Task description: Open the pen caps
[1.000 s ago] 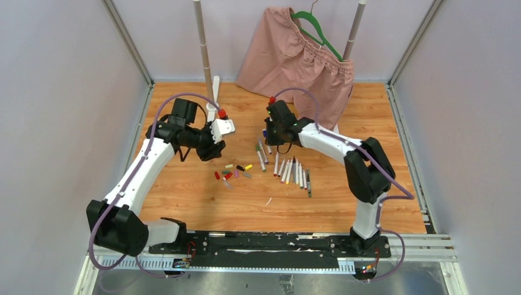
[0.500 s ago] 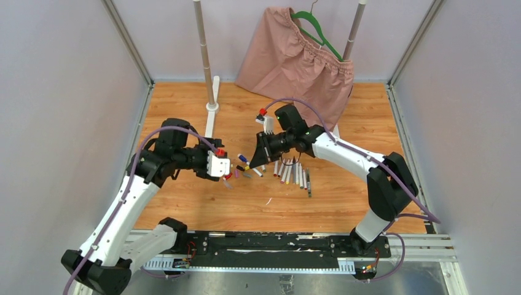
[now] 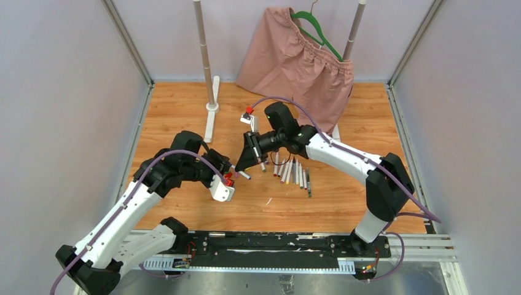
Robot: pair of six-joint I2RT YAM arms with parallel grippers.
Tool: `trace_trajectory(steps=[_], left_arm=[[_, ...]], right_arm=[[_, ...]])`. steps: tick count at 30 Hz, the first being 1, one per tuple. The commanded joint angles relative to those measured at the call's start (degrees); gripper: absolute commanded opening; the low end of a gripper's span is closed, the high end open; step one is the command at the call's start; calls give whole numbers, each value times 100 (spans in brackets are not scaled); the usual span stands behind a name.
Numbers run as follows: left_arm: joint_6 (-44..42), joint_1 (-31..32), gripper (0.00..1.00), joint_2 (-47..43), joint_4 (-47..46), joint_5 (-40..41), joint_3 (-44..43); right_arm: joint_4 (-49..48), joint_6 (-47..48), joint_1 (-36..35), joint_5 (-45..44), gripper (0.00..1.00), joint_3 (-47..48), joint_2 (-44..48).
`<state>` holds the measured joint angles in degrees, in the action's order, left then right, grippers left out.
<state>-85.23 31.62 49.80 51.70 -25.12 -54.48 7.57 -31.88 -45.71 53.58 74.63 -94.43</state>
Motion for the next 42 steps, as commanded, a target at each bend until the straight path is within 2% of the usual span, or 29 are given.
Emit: trace_trajectory(steps=[1, 4, 7, 10, 12, 15, 16, 21, 24, 29, 33, 35, 36, 38, 40, 42], left_arm=[[-519, 68, 50, 39, 42, 390, 16], [-432, 81, 36, 97, 42, 371, -69], [-349, 77, 18, 126, 42, 328, -80], [-279, 82, 4, 154, 42, 354, -55], [-239, 82, 0, 154, 44, 376, -54], [-150, 83, 0, 138, 41, 385, -63], [-134, 82, 0, 146, 42, 416, -61], [69, 76, 0, 218, 42, 549, -122], [131, 83, 0, 256, 42, 600, -133], [259, 81, 0, 283, 44, 745, -172], [294, 81, 0, 304, 45, 891, -165], [325, 77, 0, 305, 42, 913, -154], [331, 78, 0, 296, 42, 894, -133], [349, 79, 25, 255, 50, 811, -84], [323, 77, 40, 171, 44, 658, -29], [215, 74, 49, 93, 46, 498, 18]], right_arm=[[-243, -337, -90, 302, 0, 166, -214], [-293, -382, -120, 329, 0, 218, -341], [-374, -488, -162, 316, 1, 279, -478], [-692, -717, -213, 311, 9, 219, -532], [-871, -823, -239, 327, 17, 206, -567], [-882, -846, -248, 258, 34, 186, -593], [-887, -856, -253, 227, 37, 159, -580], [-1140, -981, -295, 121, 38, -191, -459], [-1137, -986, -306, 40, 32, -292, -435], [-1106, -990, -305, 12, 15, -389, -386], [-1054, -934, -288, -6, 10, -530, -297], [-1031, -918, -264, -96, 0, -590, -256], [-1023, -917, -258, -151, 0, -598, -234], [-1014, -938, -253, -193, 0, -561, -207], [-1012, -971, -261, -167, 0, -452, -223], [-1004, -993, -261, -137, 0, -336, -261]])
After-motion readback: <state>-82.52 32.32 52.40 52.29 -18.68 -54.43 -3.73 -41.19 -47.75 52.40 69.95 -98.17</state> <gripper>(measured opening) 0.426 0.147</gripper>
